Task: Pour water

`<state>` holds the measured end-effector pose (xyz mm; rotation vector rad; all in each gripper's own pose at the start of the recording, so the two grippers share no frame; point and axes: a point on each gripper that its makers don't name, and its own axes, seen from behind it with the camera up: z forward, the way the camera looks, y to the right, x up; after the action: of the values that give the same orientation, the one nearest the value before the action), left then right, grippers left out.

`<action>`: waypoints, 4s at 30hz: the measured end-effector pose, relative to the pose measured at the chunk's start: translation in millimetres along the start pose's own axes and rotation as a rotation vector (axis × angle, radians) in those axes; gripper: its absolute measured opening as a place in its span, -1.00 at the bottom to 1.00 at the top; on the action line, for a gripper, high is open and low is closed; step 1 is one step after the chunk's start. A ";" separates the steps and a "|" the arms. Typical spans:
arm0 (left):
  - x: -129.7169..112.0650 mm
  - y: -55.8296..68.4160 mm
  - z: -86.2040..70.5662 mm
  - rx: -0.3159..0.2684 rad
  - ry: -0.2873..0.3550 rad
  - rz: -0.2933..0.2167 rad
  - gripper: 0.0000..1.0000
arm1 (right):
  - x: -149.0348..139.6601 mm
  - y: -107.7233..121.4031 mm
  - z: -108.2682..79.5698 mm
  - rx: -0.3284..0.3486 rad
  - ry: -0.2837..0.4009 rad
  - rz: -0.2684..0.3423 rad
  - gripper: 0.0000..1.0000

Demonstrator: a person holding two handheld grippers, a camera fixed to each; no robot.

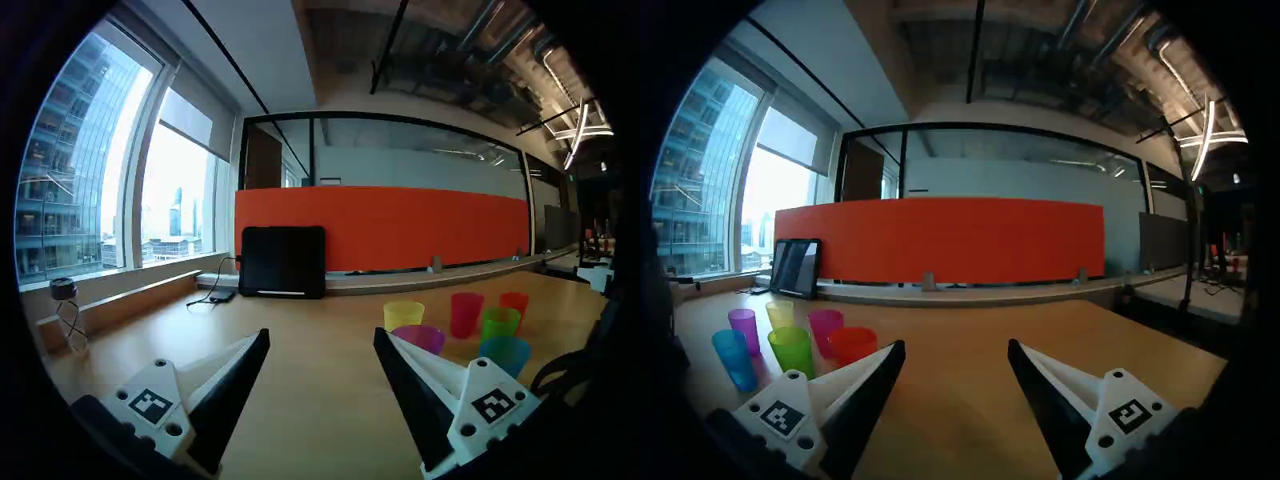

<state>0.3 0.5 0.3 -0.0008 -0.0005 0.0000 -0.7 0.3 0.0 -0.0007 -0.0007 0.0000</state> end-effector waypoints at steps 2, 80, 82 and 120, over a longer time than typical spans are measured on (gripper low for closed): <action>1.1 1.7 0.9 -0.003 -0.002 0.000 0.93 | -2.2 1.0 0.0 -0.002 -0.002 0.000 0.98; 218.4 103.5 19.9 -0.592 -0.056 0.010 0.93 | 223.3 -113.2 4.1 0.671 -0.075 -0.065 0.99; 214.8 106.4 18.3 -0.604 -0.060 0.014 0.93 | 218.8 -115.7 3.4 0.683 -0.087 -0.073 0.99; 82.2 157.1 -13.8 -0.806 -0.273 0.107 0.93 | 146.0 -135.6 -6.6 0.821 -0.255 -0.153 0.99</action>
<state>82.5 157.6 -13.6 -0.8069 -0.2739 0.1070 145.3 -135.3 -6.4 0.8199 -0.2553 -0.1524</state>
